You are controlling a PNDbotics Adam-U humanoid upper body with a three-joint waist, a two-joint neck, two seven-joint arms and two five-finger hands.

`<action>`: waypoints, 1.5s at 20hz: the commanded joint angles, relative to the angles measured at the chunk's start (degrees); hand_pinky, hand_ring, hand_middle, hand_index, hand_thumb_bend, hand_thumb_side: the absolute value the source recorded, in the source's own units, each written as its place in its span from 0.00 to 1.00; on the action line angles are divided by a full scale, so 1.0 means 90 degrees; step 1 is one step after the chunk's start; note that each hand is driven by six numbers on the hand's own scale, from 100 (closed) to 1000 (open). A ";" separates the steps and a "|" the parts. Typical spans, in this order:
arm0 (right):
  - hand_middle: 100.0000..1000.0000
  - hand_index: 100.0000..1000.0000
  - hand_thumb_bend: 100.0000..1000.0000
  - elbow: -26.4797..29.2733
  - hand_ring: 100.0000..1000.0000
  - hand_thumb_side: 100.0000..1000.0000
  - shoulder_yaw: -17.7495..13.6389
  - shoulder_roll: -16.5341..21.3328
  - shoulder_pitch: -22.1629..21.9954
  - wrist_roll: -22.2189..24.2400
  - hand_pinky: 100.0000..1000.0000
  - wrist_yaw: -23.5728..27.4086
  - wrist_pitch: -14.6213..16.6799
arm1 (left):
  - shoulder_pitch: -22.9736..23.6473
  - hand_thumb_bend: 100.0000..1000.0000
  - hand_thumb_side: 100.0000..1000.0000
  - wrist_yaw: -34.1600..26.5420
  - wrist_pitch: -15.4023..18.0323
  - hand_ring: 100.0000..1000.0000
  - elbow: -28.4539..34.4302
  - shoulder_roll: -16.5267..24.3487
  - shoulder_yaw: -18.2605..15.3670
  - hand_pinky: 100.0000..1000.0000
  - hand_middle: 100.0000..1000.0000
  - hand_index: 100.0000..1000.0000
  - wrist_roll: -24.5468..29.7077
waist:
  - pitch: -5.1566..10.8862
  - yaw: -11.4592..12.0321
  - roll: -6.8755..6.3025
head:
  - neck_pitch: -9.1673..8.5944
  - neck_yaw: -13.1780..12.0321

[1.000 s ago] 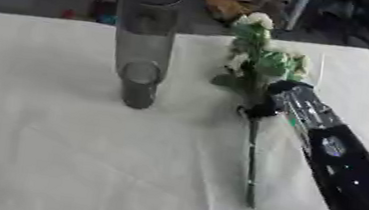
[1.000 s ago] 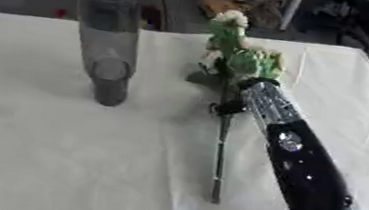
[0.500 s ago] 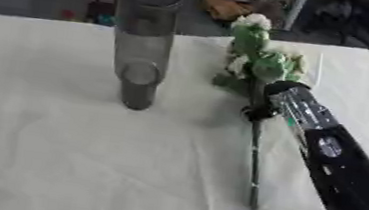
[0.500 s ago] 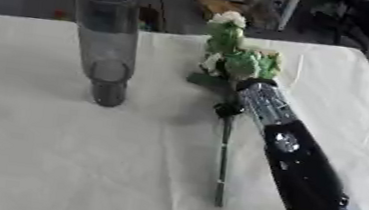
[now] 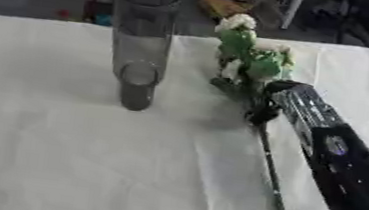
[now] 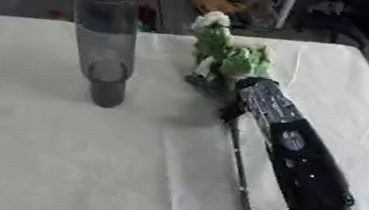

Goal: Arrange flowers into the vase.

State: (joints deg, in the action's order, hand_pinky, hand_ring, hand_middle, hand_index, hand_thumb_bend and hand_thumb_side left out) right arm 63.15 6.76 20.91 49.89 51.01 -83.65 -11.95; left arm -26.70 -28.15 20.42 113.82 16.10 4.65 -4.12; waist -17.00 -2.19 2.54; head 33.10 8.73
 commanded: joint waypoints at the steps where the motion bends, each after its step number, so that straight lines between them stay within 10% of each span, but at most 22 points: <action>1: 0.48 0.53 0.00 -0.0267 0.57 0.53 0.0090 -0.0057 -0.0226 0.0107 0.29 0.0212 0.0010 | -0.0100 0.00 0.81 -0.0004 0.0008 0.78 0.0085 0.0062 -0.0022 0.84 0.85 0.91 0.0015 | 0.0043 -0.0012 -0.0062 | -0.0054 0.0026; 30: 0.19 0.32 0.00 0.0782 0.45 0.33 -0.0119 0.0143 -0.0341 -0.0525 0.11 0.1378 -0.1279 | -0.0104 0.00 0.81 -0.0075 0.0017 0.78 0.0085 0.0089 -0.0030 0.84 0.85 0.90 0.0045 | 0.0093 -0.0042 -0.0085 | -0.0066 0.0040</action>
State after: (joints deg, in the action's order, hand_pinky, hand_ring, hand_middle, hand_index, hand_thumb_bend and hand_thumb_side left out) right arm 69.06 5.72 21.25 46.28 46.17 -71.01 -22.63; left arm -26.74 -28.69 20.52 113.82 16.10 4.65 -3.92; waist -17.09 -2.49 1.88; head 33.10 8.92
